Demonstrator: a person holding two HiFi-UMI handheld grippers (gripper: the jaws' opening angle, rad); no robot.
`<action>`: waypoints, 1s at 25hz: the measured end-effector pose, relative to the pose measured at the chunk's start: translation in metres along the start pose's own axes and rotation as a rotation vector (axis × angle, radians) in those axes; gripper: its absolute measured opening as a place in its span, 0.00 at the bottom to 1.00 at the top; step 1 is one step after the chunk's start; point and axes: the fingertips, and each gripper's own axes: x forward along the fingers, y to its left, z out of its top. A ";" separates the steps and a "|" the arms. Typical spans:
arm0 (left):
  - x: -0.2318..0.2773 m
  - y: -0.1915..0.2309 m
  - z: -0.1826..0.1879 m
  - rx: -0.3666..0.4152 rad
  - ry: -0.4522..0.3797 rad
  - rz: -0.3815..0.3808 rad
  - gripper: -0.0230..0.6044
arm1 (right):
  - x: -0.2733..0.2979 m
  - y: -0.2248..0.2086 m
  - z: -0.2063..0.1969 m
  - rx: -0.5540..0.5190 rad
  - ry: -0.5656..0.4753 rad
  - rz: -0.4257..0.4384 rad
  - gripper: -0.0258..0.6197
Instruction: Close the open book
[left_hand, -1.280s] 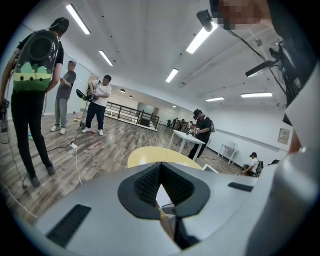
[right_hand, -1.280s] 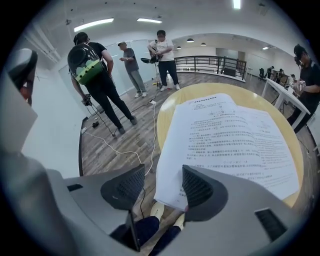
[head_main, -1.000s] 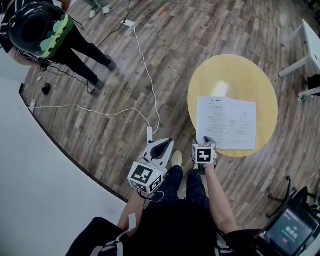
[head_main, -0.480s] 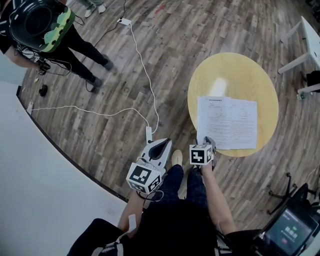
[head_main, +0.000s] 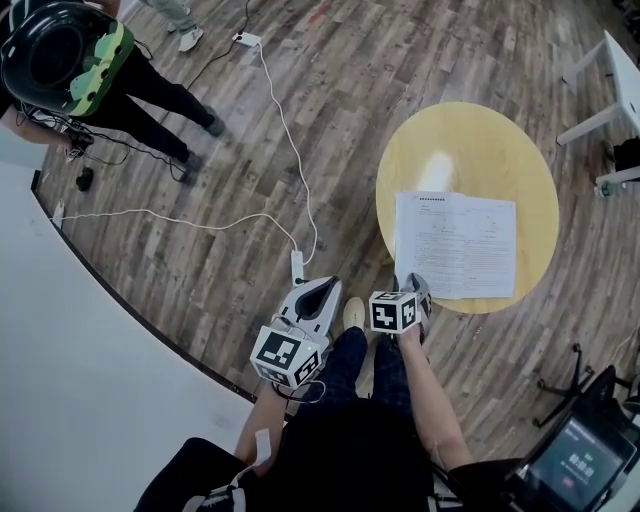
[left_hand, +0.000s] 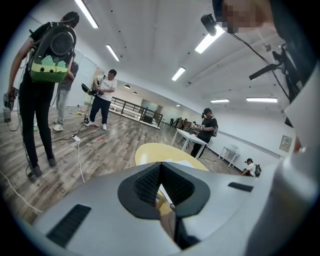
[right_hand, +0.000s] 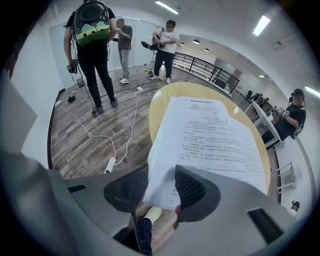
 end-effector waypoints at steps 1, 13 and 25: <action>-0.001 0.000 0.000 -0.002 -0.001 0.001 0.03 | -0.001 0.000 -0.001 0.003 0.001 0.000 0.31; 0.004 -0.002 0.004 0.010 -0.003 -0.011 0.03 | -0.005 -0.002 0.005 0.071 0.009 0.050 0.12; 0.005 -0.010 0.008 0.021 -0.007 -0.004 0.03 | -0.009 -0.010 0.006 0.061 0.017 0.072 0.08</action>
